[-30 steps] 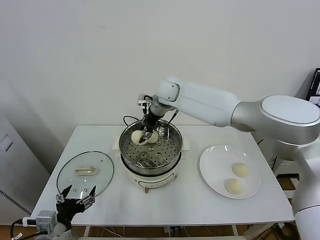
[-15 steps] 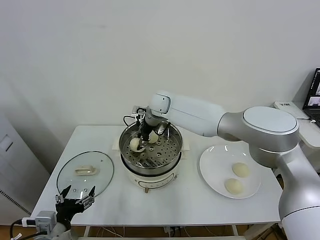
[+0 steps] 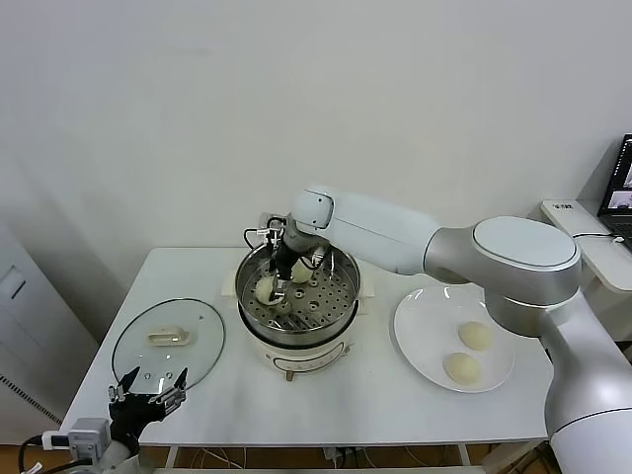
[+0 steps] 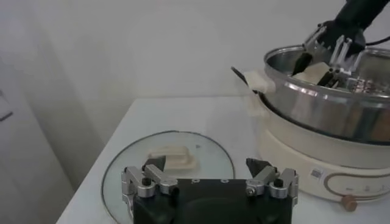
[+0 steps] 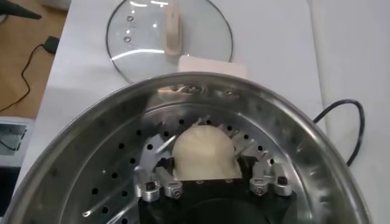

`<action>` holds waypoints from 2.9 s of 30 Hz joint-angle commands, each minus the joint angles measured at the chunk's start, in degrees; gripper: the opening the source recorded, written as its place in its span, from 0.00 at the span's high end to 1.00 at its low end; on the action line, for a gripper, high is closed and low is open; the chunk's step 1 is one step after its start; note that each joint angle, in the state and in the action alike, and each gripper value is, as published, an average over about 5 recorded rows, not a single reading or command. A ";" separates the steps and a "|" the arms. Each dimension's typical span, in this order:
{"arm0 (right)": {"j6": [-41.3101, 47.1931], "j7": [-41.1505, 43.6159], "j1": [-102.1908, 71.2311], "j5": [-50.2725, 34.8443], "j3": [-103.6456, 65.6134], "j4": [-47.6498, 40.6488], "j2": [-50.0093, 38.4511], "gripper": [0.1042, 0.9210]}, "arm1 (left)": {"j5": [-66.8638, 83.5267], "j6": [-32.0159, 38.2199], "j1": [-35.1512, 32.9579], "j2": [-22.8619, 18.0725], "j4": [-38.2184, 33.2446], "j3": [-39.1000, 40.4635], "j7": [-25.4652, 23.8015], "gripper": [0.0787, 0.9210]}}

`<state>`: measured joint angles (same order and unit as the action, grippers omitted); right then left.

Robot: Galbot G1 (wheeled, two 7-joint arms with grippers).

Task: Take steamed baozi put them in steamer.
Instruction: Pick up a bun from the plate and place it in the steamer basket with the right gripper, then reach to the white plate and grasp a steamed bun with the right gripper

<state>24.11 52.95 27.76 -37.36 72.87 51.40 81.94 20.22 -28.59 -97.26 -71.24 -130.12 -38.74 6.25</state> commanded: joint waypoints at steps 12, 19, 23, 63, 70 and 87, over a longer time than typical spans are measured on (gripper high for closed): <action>-8.91 19.47 18.77 5.79 7.67 15.94 -29.74 0.12 | -0.08 -0.02 -0.58 -0.03 -1.02 -0.12 -0.03 0.12; -12.49 21.80 15.10 14.55 8.63 20.26 -42.26 0.12 | 0.05 -0.11 -0.56 -0.01 -1.78 -0.13 -0.02 0.12; -13.84 21.93 11.82 18.15 8.43 21.93 -46.91 0.12 | 0.06 -0.05 -0.54 -0.11 -1.78 -0.05 -0.01 0.12; -21.13 16.80 -21.87 34.31 -14.66 16.22 -45.69 0.12 | 0.13 -0.03 -0.40 -0.28 -1.79 -0.05 -0.05 0.12; -21.36 16.64 -24.71 37.56 -17.37 14.60 -44.16 0.12 | 0.08 -0.12 -0.34 -0.42 -1.80 -0.04 -0.04 0.12; -20.86 17.27 -27.95 40.05 -21.53 13.34 -42.74 0.50 | -0.08 -0.46 -0.12 -0.23 -1.80 -0.03 -0.01 0.12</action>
<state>3.33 70.23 1.34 1.56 52.96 65.14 38.79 20.17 -28.99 -97.39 -71.51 -131.92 -38.78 6.23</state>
